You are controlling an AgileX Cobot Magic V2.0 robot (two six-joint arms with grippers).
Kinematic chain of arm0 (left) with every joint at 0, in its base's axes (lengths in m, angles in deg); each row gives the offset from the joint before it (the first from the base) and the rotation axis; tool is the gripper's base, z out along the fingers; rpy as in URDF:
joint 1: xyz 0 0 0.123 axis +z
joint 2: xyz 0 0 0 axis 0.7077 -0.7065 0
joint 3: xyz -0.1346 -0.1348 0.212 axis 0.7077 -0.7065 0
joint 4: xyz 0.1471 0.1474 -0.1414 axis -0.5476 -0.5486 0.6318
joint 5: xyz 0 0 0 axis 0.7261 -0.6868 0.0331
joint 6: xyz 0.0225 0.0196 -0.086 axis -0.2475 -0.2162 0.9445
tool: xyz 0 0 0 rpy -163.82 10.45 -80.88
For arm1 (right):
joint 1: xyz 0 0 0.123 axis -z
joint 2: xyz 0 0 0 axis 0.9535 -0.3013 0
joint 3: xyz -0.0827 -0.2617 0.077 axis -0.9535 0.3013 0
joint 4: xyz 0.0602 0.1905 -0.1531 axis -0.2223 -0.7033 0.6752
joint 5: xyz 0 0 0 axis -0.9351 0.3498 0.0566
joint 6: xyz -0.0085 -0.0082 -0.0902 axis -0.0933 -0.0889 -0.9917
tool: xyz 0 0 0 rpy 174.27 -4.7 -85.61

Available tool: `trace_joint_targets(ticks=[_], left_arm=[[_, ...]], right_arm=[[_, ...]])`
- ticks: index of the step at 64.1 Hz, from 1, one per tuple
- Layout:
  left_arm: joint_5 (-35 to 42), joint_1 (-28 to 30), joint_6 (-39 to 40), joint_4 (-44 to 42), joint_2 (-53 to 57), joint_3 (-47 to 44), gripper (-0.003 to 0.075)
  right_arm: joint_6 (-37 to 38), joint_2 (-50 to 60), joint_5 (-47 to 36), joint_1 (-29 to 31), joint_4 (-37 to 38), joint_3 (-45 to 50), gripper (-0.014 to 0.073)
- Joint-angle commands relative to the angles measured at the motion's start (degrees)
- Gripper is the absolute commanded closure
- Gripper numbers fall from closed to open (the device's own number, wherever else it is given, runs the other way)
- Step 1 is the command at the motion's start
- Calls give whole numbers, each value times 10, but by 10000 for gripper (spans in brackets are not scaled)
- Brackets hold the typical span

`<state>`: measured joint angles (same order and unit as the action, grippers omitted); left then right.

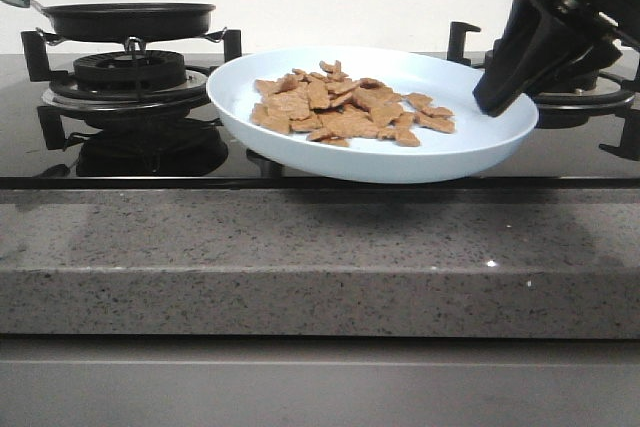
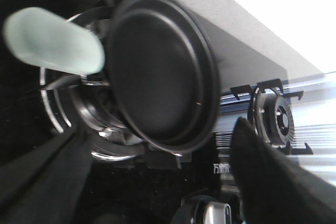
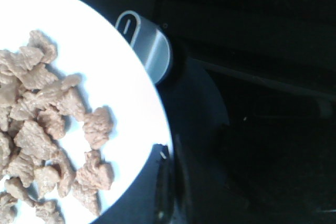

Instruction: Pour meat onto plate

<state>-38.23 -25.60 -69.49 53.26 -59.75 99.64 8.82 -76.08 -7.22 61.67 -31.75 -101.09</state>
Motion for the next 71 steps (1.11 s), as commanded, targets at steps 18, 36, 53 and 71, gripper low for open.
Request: trace_joint_targets(ticks=[18, 36, 53, 71], left_arm=[[-22, -72, -9, -48, 112, 20, 575], [37, -120, -18, -155, 190, 13, 741], [259, -184, -24, -263, 355, -146, 741], [458, -265, -52, -331, 517, -369, 741]], right_arm=[[-4, 18, -10, -2, -22, -16, 612], [-4, 18, -10, -2, -22, -16, 612], [-4, 18, -10, -2, -22, -16, 612], [-4, 18, -10, -2, -22, -16, 612]])
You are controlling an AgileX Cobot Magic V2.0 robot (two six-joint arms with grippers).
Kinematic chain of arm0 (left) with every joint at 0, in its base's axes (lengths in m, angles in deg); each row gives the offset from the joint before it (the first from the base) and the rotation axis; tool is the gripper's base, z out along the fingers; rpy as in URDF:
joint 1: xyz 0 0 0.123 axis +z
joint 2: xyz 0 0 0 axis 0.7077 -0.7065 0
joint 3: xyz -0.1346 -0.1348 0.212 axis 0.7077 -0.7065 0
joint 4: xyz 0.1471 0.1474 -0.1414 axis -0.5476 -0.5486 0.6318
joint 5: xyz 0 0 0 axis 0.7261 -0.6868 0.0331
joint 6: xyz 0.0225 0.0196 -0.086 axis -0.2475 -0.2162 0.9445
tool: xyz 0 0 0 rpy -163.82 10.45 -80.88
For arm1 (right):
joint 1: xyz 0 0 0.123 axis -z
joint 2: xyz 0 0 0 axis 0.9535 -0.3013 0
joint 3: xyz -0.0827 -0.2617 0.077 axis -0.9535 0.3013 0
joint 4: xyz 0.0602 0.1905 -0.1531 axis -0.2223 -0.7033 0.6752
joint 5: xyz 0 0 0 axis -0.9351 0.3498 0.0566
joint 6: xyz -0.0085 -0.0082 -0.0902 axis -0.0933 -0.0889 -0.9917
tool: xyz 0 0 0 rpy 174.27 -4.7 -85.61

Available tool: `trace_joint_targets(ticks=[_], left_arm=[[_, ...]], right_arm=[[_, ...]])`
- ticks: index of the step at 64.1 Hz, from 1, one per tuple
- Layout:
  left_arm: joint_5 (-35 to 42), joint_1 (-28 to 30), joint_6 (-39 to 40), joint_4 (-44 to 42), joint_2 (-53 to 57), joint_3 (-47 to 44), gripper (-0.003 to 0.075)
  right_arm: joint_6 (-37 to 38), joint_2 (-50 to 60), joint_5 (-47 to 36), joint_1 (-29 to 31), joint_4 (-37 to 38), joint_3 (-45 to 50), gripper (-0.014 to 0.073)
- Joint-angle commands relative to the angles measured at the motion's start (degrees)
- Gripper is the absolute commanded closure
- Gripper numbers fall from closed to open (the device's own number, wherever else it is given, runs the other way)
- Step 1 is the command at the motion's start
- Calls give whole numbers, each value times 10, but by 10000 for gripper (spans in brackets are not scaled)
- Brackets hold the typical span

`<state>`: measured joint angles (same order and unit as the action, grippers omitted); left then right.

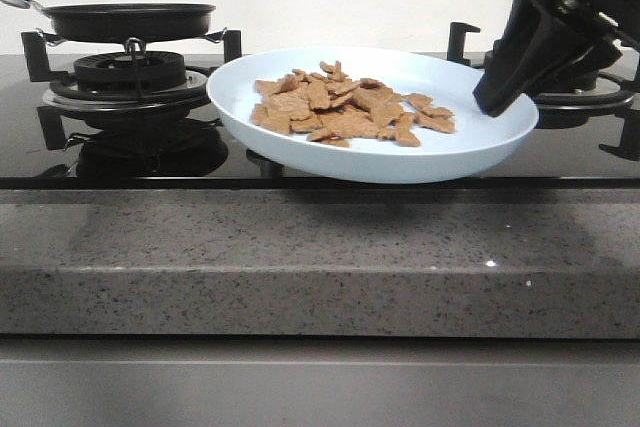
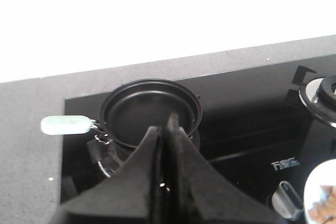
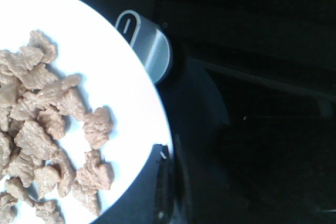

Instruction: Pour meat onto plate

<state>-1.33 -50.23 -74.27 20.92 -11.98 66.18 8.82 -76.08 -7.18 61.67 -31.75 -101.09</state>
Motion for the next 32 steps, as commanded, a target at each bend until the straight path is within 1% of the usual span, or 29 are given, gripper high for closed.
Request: trace_joint_targets(ticks=[1, 8, 15, 24, 32], left_arm=[[94, -23, -5, -9, 47, -45, 741], [128, -33, -5, -19, 104, -121, 741], [137, -33, -5, -30, 146, -175, 741], [139, -33, -5, -43, 179, -212, 741], [136, -33, -5, -41, 189, -219, 741]], right_arm=[[-4, 18, -10, -2, -22, -16, 612], [-4, 18, -10, -2, -22, -16, 612], [-4, 18, -10, -2, -22, -16, 612], [-4, 18, -10, -2, -22, -16, 612], [-4, 18, -18, -2, -22, -16, 612]])
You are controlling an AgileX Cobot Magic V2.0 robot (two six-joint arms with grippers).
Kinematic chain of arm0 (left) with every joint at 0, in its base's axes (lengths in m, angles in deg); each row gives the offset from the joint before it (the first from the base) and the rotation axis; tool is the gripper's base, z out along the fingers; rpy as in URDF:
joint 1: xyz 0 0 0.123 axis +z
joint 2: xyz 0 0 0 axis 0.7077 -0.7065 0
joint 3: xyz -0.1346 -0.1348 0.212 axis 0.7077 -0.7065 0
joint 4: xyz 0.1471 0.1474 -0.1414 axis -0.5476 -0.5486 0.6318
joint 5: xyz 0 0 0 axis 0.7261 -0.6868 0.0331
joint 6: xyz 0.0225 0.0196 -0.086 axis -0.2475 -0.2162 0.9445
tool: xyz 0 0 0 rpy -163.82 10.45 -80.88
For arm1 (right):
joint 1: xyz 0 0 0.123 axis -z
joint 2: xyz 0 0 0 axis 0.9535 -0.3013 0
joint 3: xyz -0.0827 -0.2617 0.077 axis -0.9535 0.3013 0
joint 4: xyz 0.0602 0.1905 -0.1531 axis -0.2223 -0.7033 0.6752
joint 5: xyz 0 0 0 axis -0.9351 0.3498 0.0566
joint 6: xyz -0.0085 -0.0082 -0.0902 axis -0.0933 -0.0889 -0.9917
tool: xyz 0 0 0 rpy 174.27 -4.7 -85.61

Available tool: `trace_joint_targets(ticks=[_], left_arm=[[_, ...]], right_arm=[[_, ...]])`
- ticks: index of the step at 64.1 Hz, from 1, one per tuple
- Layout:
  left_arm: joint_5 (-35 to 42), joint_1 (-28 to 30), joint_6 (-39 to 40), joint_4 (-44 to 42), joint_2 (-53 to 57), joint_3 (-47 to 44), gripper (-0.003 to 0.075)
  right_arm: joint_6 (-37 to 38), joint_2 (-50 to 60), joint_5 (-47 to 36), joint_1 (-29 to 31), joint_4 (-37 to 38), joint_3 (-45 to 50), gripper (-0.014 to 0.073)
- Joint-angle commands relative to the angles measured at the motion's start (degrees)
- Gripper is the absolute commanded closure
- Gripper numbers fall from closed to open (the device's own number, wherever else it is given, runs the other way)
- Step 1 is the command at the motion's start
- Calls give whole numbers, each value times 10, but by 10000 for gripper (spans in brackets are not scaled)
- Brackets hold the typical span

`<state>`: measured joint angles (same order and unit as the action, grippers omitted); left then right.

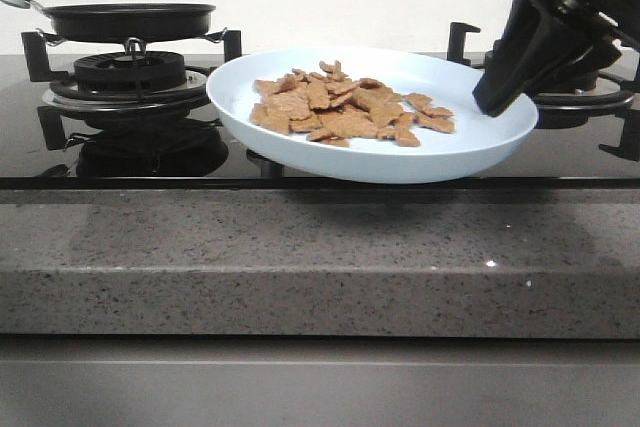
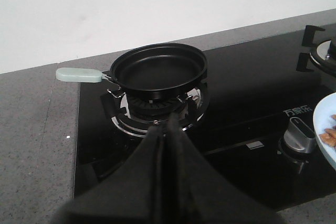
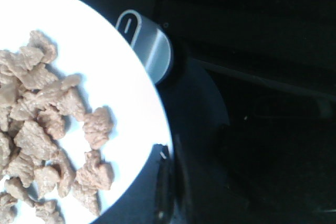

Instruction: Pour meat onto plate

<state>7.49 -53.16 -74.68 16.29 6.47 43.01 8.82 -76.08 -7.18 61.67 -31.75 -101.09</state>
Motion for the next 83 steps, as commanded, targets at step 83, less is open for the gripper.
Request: trace_joint_targets(ticks=[83], left_arm=[[46, -4, 0, 29, 4, 12, 741]], right_arm=[[29, -37, 57, 22, -23, -153, 612]])
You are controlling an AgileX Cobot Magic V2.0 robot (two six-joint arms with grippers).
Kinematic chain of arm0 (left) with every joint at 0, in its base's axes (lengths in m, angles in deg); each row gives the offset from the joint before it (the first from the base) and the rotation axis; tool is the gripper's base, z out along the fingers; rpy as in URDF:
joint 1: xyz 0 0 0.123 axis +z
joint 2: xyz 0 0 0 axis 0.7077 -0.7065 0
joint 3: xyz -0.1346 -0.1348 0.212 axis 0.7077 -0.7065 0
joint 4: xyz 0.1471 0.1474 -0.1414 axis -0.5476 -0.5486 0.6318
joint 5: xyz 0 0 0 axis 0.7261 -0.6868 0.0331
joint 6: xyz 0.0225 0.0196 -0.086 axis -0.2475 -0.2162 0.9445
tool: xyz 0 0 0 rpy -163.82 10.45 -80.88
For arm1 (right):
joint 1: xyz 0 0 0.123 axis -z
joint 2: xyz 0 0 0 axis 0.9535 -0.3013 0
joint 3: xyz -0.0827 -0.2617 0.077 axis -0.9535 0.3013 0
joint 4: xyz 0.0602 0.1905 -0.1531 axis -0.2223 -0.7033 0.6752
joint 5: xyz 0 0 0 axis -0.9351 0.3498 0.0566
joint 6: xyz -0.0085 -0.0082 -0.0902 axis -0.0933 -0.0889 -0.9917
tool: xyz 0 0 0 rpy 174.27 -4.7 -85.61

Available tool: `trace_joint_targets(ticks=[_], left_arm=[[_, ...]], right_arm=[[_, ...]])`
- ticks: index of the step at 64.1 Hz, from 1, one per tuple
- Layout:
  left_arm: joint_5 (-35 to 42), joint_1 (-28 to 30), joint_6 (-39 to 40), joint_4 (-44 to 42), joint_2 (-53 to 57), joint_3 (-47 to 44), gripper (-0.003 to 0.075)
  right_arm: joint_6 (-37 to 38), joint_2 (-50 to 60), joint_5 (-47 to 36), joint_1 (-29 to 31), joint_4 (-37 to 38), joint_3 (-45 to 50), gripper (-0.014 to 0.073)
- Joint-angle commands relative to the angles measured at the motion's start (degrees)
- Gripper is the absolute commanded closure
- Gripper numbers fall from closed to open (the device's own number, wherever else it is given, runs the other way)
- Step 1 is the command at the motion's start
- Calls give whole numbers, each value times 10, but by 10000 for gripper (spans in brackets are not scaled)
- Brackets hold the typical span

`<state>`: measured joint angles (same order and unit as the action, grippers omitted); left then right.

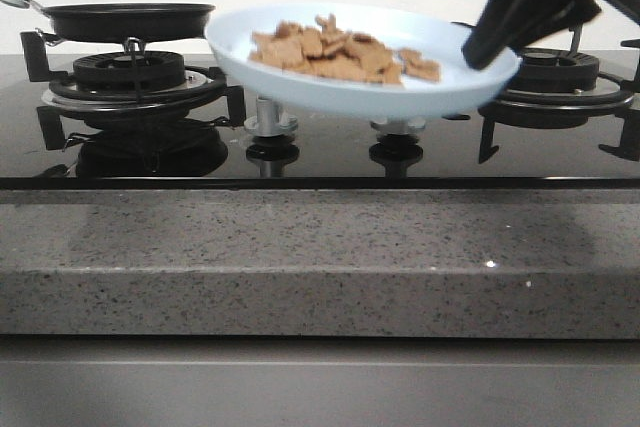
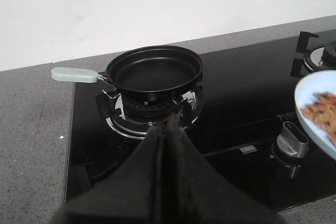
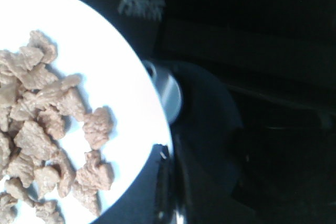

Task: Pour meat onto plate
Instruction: 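Lower the plate with the right gripper back between the burners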

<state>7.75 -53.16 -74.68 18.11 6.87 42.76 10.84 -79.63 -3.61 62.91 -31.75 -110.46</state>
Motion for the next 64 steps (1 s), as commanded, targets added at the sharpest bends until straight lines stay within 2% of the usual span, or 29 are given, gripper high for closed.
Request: trace_joint_targets(ticks=[1, 19, 38, 64], left_arm=[[43, -4, 0, 11, 0, 14, 741], [43, -4, 0, 11, 0, 14, 741], [43, -4, 0, 11, 0, 14, 741], [43, -4, 0, 11, 0, 14, 741]], right_arm=[[10, -6, 27, 10, -23, -69, 612], [45, -126, 82, 11, -11, -243, 612], [86, -253, 137, 11, 53, -409, 612], [105, -329, 132, 11, 57, -490, 612]])
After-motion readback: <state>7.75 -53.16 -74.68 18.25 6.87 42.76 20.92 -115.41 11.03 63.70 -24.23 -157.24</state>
